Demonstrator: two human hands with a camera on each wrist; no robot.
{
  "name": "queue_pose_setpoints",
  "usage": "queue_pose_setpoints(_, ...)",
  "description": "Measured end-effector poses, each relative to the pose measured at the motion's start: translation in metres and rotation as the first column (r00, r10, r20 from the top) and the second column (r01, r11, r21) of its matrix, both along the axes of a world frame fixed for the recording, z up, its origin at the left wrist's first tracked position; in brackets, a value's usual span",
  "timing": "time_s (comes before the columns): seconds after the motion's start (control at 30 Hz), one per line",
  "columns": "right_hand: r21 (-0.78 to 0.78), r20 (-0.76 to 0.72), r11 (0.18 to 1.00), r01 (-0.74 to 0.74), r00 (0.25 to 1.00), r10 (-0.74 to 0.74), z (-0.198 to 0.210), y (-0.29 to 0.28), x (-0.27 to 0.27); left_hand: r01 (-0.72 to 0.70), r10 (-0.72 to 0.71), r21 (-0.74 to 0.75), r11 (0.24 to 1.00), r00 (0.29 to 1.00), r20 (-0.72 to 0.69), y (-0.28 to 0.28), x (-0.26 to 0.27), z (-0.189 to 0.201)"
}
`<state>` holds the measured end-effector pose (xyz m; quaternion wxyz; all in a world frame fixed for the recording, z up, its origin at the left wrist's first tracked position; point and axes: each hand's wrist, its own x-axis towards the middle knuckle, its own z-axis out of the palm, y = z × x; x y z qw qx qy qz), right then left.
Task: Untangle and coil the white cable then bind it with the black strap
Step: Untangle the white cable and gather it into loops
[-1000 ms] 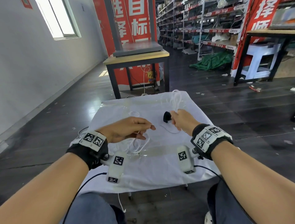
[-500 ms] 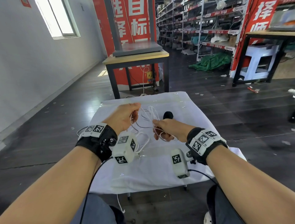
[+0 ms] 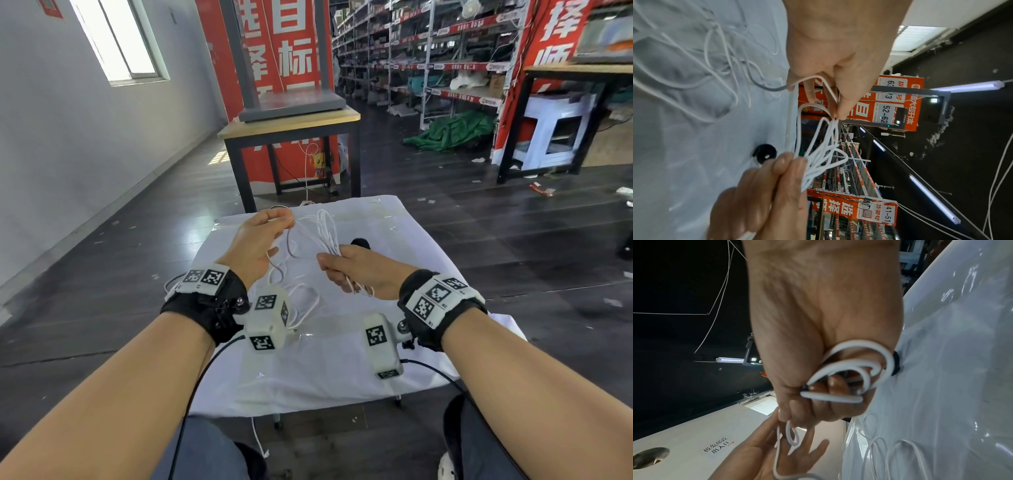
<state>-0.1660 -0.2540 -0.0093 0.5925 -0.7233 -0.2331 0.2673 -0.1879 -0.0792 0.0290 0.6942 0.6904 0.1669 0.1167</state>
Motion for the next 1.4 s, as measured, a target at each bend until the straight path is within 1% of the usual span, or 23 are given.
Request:
queue_pose_setpoints(0.07,-0.001,0.015,1.0,-0.01,1.0,0.01,0.002,0.002,-0.001,0.039,-0.038,-0.116,0.992,0.999,0.019,-0.003,0.0,0.001)
queue_pose_setpoints(0.17,-0.065,0.072,0.998,-0.024,0.997,0.029,0.004,0.004,-0.003,0.08,-0.066,-0.254,0.964,0.996,0.064,-0.007,0.001,0.004)
queue_pose_setpoints(0.3,-0.122,0.159,0.992,0.042,0.987,-0.022,0.005,0.007,-0.003,0.024,0.009,-0.375,0.927,0.996,0.086,-0.012,0.002,0.014)
queue_pose_setpoints(0.4,-0.156,0.236,0.986,0.06,0.972,-0.022,0.003,0.01,-0.001,-0.011,0.054,-0.413,0.911,0.994,0.095,-0.015,0.004,0.018)
queue_pose_setpoints(0.47,-0.163,0.256,0.985,0.051,0.967,-0.008,0.005,0.012,-0.002,-0.025,0.084,-0.46,0.888,0.991,0.108,-0.017,0.005,0.021)
queue_pose_setpoints(0.53,-0.146,0.261,0.989,0.035,0.965,0.004,0.007,0.016,-0.003,-0.025,0.105,-0.52,0.854,0.986,0.126,-0.018,0.005,0.026)
queue_pose_setpoints(0.6,-0.129,0.254,0.991,0.02,0.967,0.014,0.009,0.019,-0.003,-0.023,0.114,-0.551,0.834,0.985,0.132,-0.017,0.006,0.031)
queue_pose_setpoints(0.77,-0.027,0.194,1.0,0.015,0.981,-0.009,0.016,0.027,-0.006,0.008,0.104,-0.561,0.828,0.981,0.167,-0.014,0.01,0.04)
queue_pose_setpoints(0.87,0.094,0.161,0.996,0.01,0.987,-0.025,0.015,0.036,-0.001,0.031,0.097,-0.558,0.829,0.975,0.198,-0.013,0.011,0.046)
queue_pose_setpoints(0.93,0.146,0.115,0.989,0.001,0.993,-0.018,0.018,0.039,-0.001,0.03,0.102,-0.559,0.829,0.974,0.203,-0.012,0.012,0.05)
queue_pose_setpoints(1.07,0.155,0.074,0.988,-0.01,0.997,-0.001,0.024,0.043,0.001,0.024,0.106,-0.544,0.839,0.973,0.206,-0.006,0.016,0.052)
queue_pose_setpoints(1.2,0.123,0.044,0.992,-0.036,0.999,0.031,0.027,0.043,-0.001,-0.038,0.151,-0.513,0.857,0.972,0.181,0.003,0.02,0.051)
queue_pose_setpoints(1.3,0.078,0.108,0.995,-0.069,0.992,0.061,0.03,0.043,-0.005,-0.068,0.156,-0.464,0.883,0.976,0.154,0.008,0.022,0.05)
queue_pose_setpoints(1.37,0.042,0.151,0.993,-0.108,0.983,0.101,0.03,0.042,-0.004,-0.05,0.128,-0.435,0.899,0.98,0.152,0.01,0.021,0.049)
queue_pose_setpoints(1.4,0.05,0.144,0.992,-0.12,0.983,0.111,0.03,0.041,-0.003,-0.034,0.108,-0.425,0.905,0.982,0.153,0.01,0.019,0.048)
